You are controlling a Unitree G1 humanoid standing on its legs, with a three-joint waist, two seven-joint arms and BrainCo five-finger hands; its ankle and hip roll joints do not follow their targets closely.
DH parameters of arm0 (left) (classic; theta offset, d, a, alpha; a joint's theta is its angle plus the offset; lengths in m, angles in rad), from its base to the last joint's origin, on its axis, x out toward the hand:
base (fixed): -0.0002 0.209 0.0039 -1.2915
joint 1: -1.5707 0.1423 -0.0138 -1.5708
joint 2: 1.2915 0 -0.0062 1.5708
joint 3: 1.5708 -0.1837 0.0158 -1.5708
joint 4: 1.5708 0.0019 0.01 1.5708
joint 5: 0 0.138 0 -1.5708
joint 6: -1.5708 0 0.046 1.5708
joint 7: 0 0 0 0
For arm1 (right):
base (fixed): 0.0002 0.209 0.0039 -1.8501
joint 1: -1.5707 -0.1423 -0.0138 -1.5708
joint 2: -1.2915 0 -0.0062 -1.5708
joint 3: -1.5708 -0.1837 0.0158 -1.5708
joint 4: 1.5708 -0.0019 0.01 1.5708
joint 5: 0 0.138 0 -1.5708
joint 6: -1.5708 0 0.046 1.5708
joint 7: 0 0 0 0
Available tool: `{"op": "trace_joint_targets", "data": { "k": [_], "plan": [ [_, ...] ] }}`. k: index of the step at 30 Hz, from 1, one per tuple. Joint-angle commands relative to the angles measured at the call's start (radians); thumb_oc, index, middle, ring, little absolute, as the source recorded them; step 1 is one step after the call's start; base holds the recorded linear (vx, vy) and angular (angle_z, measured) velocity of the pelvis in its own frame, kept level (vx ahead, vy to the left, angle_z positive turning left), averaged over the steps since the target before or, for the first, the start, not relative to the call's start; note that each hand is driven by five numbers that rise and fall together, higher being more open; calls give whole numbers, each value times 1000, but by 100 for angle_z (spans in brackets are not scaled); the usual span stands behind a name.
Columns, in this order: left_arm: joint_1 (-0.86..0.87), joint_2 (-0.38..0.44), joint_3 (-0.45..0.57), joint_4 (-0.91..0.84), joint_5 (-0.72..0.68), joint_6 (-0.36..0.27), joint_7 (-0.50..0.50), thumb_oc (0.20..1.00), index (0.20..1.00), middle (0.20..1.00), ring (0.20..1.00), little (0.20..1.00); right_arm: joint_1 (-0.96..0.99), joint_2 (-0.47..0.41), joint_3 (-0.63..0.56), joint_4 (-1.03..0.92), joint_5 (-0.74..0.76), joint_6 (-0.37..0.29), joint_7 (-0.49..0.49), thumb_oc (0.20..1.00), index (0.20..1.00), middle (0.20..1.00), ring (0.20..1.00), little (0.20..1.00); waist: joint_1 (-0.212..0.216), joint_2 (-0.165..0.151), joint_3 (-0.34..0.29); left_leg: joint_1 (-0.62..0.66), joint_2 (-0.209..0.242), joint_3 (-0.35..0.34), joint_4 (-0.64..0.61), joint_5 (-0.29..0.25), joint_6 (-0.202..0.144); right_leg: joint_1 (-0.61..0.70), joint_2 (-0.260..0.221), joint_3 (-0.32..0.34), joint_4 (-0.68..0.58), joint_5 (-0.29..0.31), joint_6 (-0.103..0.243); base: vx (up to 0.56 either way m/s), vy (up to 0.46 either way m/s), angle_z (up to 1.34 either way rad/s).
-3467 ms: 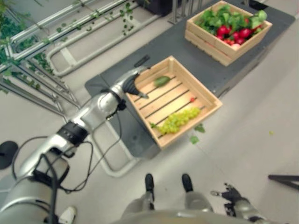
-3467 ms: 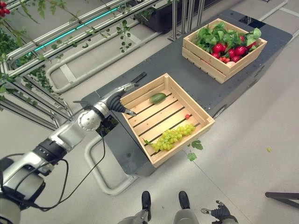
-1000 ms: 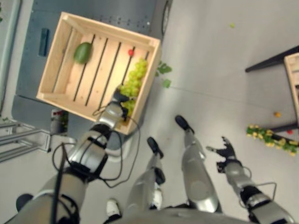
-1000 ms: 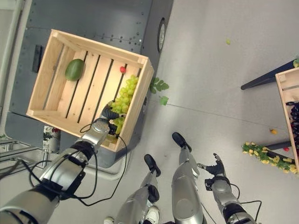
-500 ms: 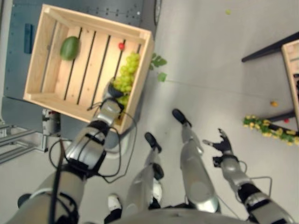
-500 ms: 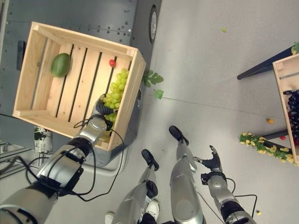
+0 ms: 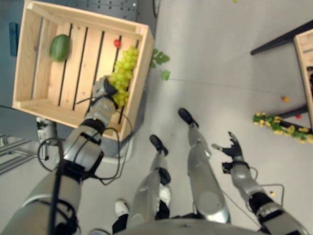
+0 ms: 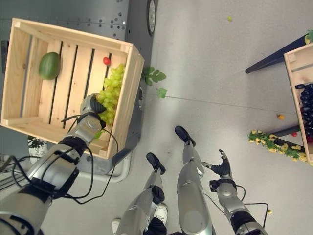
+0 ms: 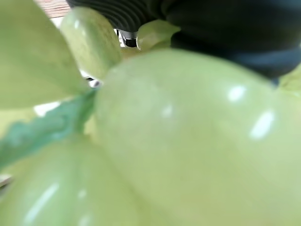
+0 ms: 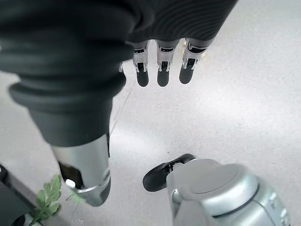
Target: Pick up the fruits from the basket on one side to the basket on the other side
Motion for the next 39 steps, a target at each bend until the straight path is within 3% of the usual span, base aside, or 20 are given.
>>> {"op": "trace_joint_targets", "data": {
  "k": [1, 10, 21, 23, 29, 39],
  "plan": [
    [-59, -55, -22, 65, 47, -26, -26, 200, 200, 200, 200, 200, 40, -8, 21, -21, -5, -40, -27, 1000, 1000, 1000, 1000, 1000, -7, -66, 26, 37, 4, -14, 99, -144, -40, -1, 89, 1, 18, -40, 9, -8, -32, 0],
    [8, -44, 75, 2, -139, -104, -8, 200, 200, 200, 200, 200, 42, -2, 14, -16, -15, -45, -37, 1000, 1000, 1000, 1000, 1000, 14, -80, 11, 36, 9, -26, 91, -133, -46, 1, 93, -15, 16, -39, 6, -2, -4, 0],
    [280, 31, 163, -420, -335, -258, 29, 200, 200, 200, 200, 200, 63, 7, -23, -9, -30, -48, -30, 1000, 1000, 1000, 1000, 1000, 71, -71, -6, 22, 0, -85, 108, -119, -46, 21, 78, -53, 16, -38, -4, -29, -24, 5],
    [402, 59, 210, -599, -390, -305, 13, 200, 200, 200, 200, 200, 74, 10, -42, 18, -33, -38, -11, 1000, 1000, 1000, 1000, 1000, 98, -73, -12, 18, -3, -109, 121, -117, -45, 32, 71, -71, 17, -38, -8, -53, -40, 22],
    [552, 86, 279, -788, -466, -351, -45, 200, 200, 200, 200, 200, 82, 14, -65, 65, -31, -24, 23, 1000, 1000, 1000, 1000, 1000, 127, -76, -32, 16, -6, -133, 129, -115, -45, 48, 63, -94, 16, -39, -12, -31, -12, 10],
    [755, 87, 371, -1033, -606, -372, -182, 200, 200, 200, 200, 200, 106, 3, -75, 57, -57, -3, 86, 1000, 1000, 1000, 1000, 1000, 175, -94, -74, 29, -7, -185, 130, -97, -44, 89, 51, -133, 16, -51, -23, -27, -21, 12]
  ]
}}
